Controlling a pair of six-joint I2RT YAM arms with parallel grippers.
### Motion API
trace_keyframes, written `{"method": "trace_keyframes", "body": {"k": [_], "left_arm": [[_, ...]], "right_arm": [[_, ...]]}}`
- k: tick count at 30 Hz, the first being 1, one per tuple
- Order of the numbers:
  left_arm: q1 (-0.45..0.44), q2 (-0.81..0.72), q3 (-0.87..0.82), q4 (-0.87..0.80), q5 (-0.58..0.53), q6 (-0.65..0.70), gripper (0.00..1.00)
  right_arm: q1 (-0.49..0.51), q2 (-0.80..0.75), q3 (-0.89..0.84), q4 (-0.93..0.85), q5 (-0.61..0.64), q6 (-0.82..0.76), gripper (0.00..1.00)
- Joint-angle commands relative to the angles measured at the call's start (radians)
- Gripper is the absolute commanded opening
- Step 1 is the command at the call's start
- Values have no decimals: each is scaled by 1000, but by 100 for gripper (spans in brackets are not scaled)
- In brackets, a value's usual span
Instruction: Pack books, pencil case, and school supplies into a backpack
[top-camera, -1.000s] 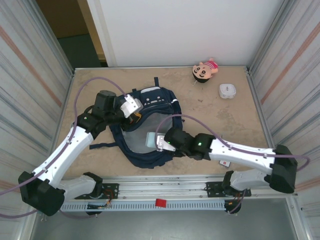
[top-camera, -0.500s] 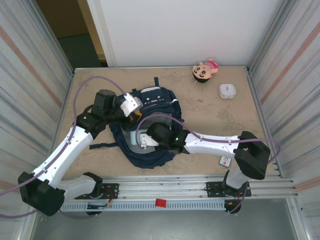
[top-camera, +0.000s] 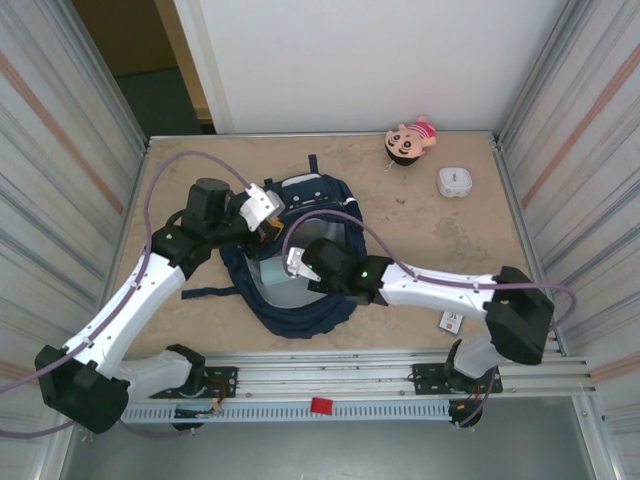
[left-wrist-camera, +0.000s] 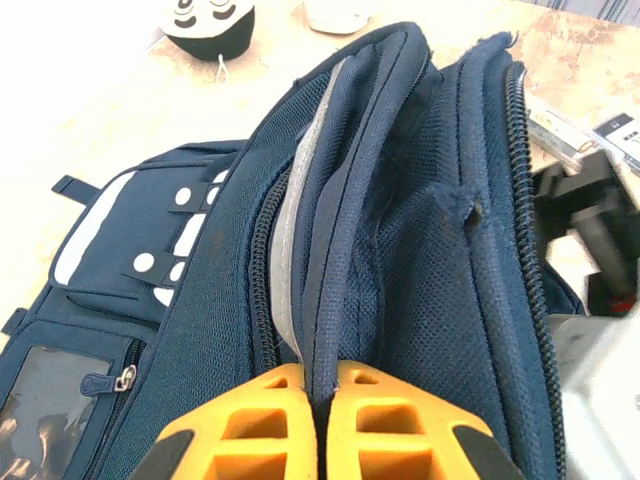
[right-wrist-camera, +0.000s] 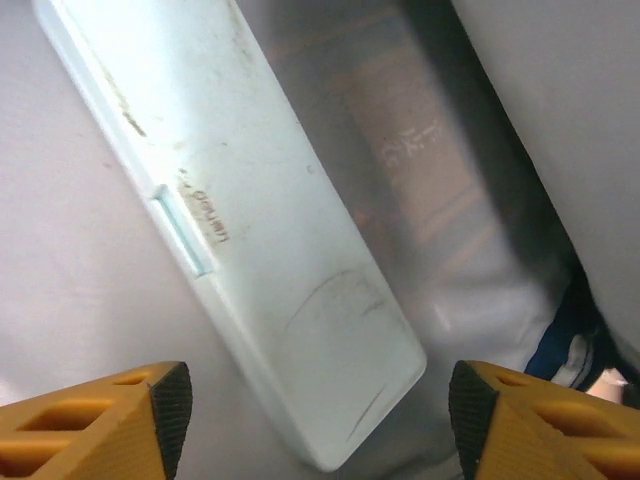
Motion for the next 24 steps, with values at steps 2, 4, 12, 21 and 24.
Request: {"method": "trace_keyframes", "body": {"k": [2,4,12,21,24], "left_arm": [[5,-49,0,206,51,-60,0],[5,-49,3,215,52,-85,0],[6,-63,-22,282,27,-158,0],[6,-44,-24,315,7,-205,0],[6,-42,-20,318,19,-208,0]], "right_arm": [[32,-109,-84,20,-101,440,59],[23,-129,-126,78,-119,599,57],[-45,-107,-252,300,-197,1008,55],[-35,106,-182,488,-295,1126,53],[-36,177,-136,489,-287,1142,52]]}}
